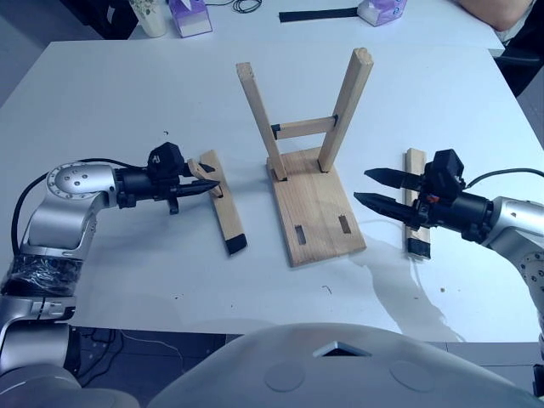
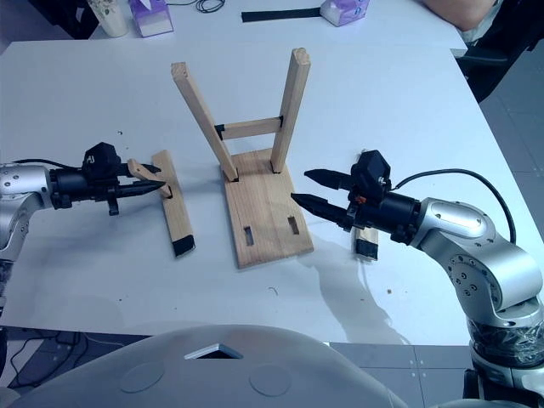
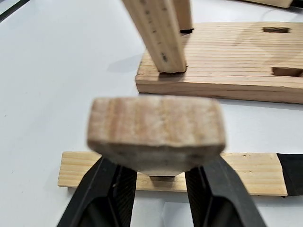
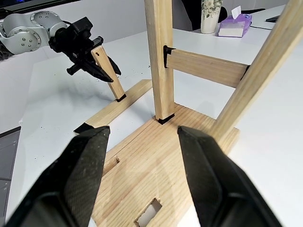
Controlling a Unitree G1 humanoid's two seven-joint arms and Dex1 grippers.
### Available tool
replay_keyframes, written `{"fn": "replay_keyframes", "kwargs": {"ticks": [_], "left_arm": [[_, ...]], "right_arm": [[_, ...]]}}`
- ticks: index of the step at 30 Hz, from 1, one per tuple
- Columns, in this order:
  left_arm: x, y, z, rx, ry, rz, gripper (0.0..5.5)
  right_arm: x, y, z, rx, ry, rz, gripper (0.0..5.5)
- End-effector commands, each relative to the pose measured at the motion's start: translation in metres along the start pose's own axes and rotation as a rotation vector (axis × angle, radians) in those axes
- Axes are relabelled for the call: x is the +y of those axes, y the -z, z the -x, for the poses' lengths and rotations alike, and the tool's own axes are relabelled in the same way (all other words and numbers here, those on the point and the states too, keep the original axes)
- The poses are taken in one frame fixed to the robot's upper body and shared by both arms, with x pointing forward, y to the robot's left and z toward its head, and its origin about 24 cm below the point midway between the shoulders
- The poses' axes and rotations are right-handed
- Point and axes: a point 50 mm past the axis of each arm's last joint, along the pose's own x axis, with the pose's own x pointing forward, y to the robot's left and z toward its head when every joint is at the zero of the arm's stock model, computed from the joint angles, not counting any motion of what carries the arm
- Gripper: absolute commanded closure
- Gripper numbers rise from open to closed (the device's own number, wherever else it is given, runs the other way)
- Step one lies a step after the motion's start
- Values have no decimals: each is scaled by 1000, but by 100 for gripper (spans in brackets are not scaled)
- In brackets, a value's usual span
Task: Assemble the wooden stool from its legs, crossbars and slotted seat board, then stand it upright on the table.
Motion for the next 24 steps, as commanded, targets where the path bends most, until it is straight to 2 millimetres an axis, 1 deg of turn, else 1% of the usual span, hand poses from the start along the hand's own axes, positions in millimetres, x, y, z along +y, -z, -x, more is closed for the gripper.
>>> {"fn": "replay_keyframes", "kwargs": {"ticks": [1, 2, 5, 9, 12, 14, 16, 20, 22, 24], "left_arm": [[3, 19, -5, 79, -57, 140, 419], [5, 20, -6, 67, -76, 180, 383], [5, 22, -9, 51, -93, 223, 344], [-5, 37, -17, 49, -101, 246, 279], [-13, 45, -17, 45, -92, 249, 230], [-15, 48, -16, 42, -93, 245, 203], [-16, 50, -12, 22, -100, 264, 198], [-17, 47, 0, -22, -133, 275, 198], [-18, 37, 9, -78, -161, 280, 198], [-22, 21, 18, -160, -160, 282, 198]], "right_arm": [[0, -1, -2, 2, -2, 18, 286], [-1, 0, -3, 3, -3, 19, 286], [-1, 0, -3, 7, -7, 19, 286], [-1, 4, -4, 19, -10, 15, 286], [-2, 5, -4, 26, -13, 17, 286], [-4, 5, -4, 30, -9, 20, 286], [-4, 6, -4, 32, -8, 25, 286], [-6, 6, -3, 36, -8, 36, 286], [-7, 5, -2, 36, -7, 39, 286], [-7, 5, 0, 36, -3, 42, 286]]}}
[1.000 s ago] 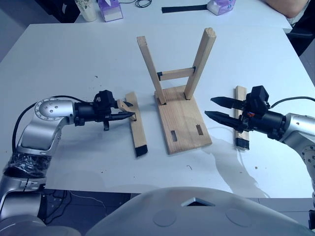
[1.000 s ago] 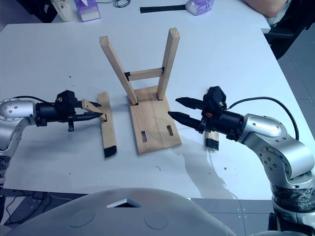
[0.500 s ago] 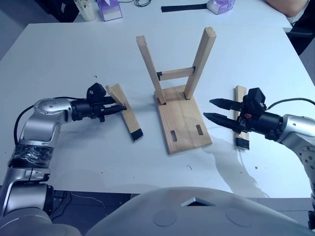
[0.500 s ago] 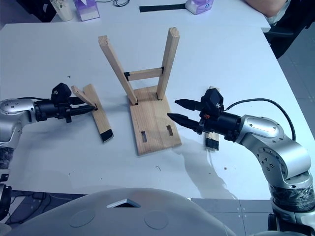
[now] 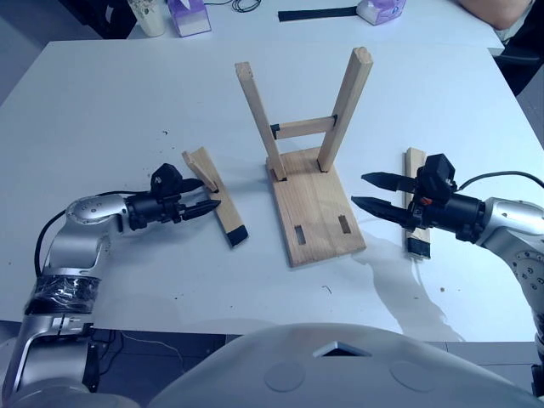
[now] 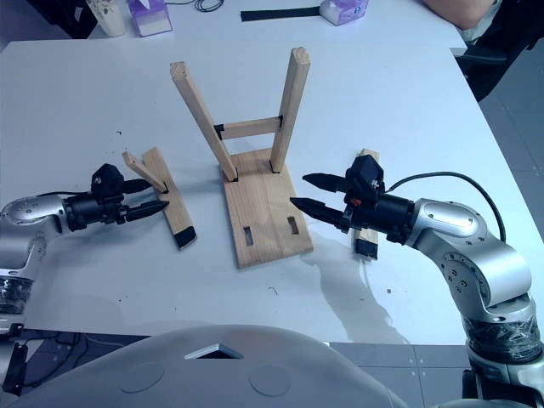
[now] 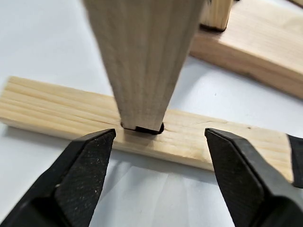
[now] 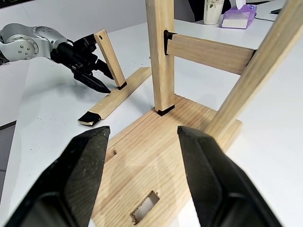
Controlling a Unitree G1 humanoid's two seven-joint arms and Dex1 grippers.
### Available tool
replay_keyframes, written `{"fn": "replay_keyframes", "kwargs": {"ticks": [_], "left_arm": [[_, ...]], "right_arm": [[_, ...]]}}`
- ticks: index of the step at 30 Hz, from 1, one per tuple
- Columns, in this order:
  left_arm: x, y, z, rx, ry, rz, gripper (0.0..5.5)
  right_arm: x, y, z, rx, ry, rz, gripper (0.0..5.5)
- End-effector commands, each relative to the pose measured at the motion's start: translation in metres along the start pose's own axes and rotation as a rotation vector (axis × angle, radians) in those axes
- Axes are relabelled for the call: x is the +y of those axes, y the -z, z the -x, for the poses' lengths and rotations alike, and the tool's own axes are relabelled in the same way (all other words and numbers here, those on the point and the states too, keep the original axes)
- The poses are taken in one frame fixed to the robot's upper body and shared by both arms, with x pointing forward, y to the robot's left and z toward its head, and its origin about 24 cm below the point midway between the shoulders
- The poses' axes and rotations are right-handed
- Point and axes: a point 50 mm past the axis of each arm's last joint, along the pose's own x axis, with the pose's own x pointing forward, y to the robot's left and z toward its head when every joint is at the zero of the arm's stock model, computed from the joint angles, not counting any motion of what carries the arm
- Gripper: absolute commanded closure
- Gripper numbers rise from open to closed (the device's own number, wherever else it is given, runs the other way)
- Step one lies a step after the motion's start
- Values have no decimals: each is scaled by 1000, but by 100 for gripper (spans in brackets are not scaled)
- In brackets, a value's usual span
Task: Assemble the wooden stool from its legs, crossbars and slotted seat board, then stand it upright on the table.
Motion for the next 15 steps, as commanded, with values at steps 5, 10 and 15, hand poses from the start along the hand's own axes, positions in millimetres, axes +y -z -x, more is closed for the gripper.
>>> {"fn": "replay_keyframes", "kwargs": {"ticks": [5, 10, 15], "left_arm": [[-25, -58, 41, -278, 46, -32, 198], [-15, -87, 53, -415, 13, 8, 275], [-15, -100, 35, -462, 1, 9, 294]], "right_arm": [[-3, -3, 9, -6, 25, 16, 286], [-6, -7, 8, -18, 20, 19, 286], [-8, -9, 5, -9, 1, 29, 286]]}}
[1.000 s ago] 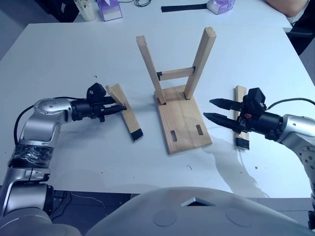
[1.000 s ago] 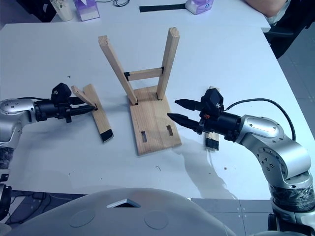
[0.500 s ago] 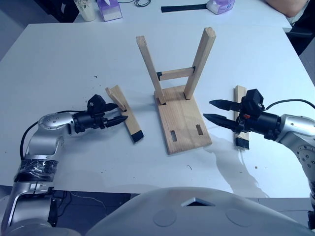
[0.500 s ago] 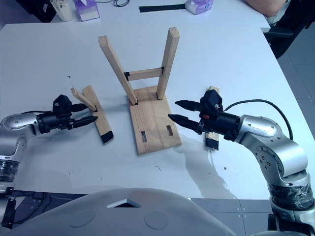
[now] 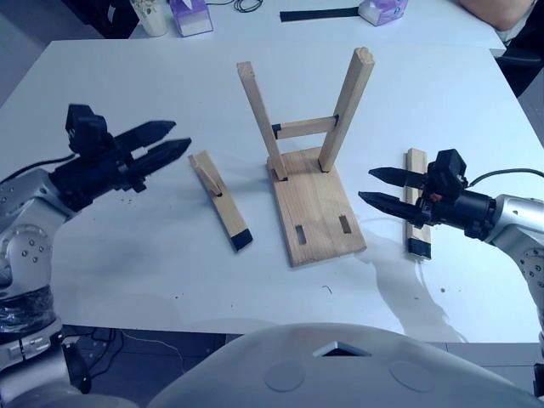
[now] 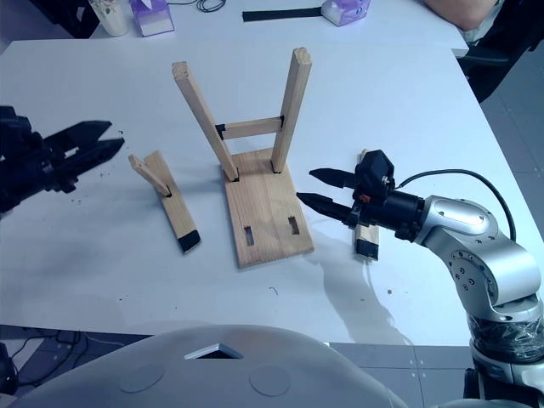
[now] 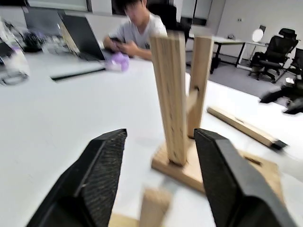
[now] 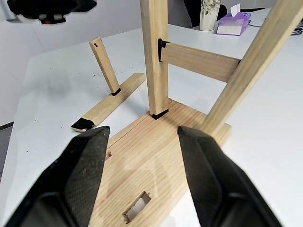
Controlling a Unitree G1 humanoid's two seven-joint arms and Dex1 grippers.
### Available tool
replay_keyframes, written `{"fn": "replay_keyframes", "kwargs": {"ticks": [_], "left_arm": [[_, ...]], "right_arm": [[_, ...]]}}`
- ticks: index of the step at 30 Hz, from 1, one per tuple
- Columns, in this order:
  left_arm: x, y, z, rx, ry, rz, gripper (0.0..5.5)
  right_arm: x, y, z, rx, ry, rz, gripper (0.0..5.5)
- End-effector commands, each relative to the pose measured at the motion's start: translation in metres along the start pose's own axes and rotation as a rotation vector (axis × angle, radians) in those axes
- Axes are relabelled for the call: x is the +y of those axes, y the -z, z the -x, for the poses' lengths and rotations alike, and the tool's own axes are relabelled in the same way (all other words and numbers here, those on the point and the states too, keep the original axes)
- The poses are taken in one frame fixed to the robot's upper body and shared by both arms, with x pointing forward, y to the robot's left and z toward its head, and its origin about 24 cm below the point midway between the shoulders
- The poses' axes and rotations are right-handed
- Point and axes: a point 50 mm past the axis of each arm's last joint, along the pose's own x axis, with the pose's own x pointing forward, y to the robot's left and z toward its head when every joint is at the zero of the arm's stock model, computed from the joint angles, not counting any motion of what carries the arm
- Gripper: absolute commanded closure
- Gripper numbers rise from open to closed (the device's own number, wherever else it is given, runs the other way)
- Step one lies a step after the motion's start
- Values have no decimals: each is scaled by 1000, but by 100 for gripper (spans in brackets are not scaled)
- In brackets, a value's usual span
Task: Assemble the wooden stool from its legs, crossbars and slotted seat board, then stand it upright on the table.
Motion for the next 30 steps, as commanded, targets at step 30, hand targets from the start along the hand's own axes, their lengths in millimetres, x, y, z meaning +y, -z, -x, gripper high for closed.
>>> {"fn": "replay_keyframes", "kwargs": {"ticks": [30], "left_arm": [[-1, -8, -55, -140, -36, -2, 371]], "right_arm": [[2, -8, -9, 21, -77, 45, 286]]}}
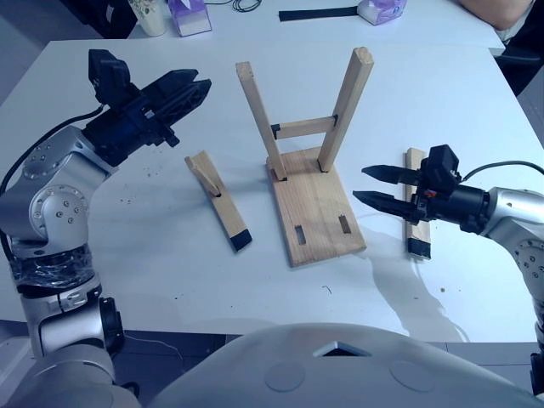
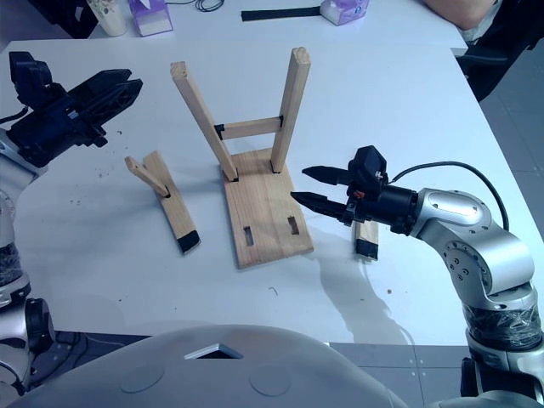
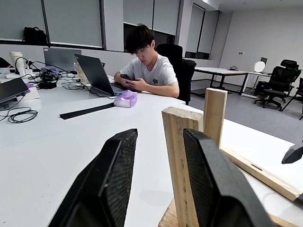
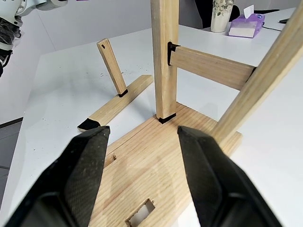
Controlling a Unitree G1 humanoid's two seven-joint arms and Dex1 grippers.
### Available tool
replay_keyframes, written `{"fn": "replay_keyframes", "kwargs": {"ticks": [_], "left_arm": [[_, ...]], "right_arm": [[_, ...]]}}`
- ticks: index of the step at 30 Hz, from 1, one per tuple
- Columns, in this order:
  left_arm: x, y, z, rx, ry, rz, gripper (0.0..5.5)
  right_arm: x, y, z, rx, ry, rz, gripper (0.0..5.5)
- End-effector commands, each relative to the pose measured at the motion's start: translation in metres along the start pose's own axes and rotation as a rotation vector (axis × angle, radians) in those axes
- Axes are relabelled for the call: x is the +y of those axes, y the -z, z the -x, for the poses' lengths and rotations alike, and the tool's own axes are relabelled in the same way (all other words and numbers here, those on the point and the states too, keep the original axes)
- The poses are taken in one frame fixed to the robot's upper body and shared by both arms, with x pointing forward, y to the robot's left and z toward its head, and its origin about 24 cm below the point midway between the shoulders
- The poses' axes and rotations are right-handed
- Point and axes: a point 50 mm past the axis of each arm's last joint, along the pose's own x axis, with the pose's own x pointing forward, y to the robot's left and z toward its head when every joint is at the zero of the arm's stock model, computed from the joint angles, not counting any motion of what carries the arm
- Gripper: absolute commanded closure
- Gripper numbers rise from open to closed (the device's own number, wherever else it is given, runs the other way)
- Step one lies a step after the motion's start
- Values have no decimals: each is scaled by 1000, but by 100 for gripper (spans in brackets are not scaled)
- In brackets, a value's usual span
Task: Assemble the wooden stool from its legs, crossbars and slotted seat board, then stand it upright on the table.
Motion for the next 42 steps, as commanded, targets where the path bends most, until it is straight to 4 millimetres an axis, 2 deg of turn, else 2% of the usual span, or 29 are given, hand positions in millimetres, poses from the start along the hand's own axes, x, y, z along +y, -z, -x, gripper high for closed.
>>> {"fn": "replay_keyframes", "kwargs": {"ticks": [1, 4, 7, 9, 10, 12, 15, 16, 18, 21, 23, 27, 29, 31, 36, 42], "left_arm": [[0, 14, -1, 18, -21, -22, 371], [0, 53, 8, 73, -60, 34, 371], [-22, 106, 10, 162, -34, 110, 371], [-27, 114, 10, 167, -27, 112, 371], [-25, 109, 10, 142, -34, 107, 371], [-16, 85, 7, 71, -51, 76, 371], [-11, 29, 4, -70, -39, 18, 371], [-15, 11, 4, -106, -17, -2, 371], [-28, -14, 5, -122, 47, -34, 371], [-52, -22, 6, -53, 142, -50, 371], [-70, -14, 7, 24, 201, -40, 371], [-112, 33, 16, 245, 318, 30, 371], [-123, 57, 26, 322, 321, 78, 371], [-125, 75, 35, 379, 299, 99, 371], [-111, 120, 52, 501, 156, 90, 371], [-104, 139, 68, 611, 132, 56, 371]], "right_arm": [[1, -2, -1, 25, -11, 21, 286], [0, -2, -3, 36, -33, 21, 286], [-2, -1, -6, 51, -55, 19, 286], [-3, -1, -6, 54, -60, 19, 286], [-3, -2, -5, 54, -60, 19, 286], [-2, -1, -4, 53, -53, 18, 286], [0, 0, -3, 43, -38, 19, 286], [1, 0, -2, 40, -31, 18, 286], [3, 1, -1, 34, -15, 15, 286], [6, 3, 2, 29, 8, 10, 286], [7, 3, 4, 26, 19, 8, 286], [10, 4, 4, 24, 22, 1, 286], [11, 5, 4, 27, 19, -2, 286], [10, 6, 3, 30, 16, -3, 286], [10, 6, 2, 33, 11, -5, 286], [14, 11, 1, 31, 24, -18, 286]]}}
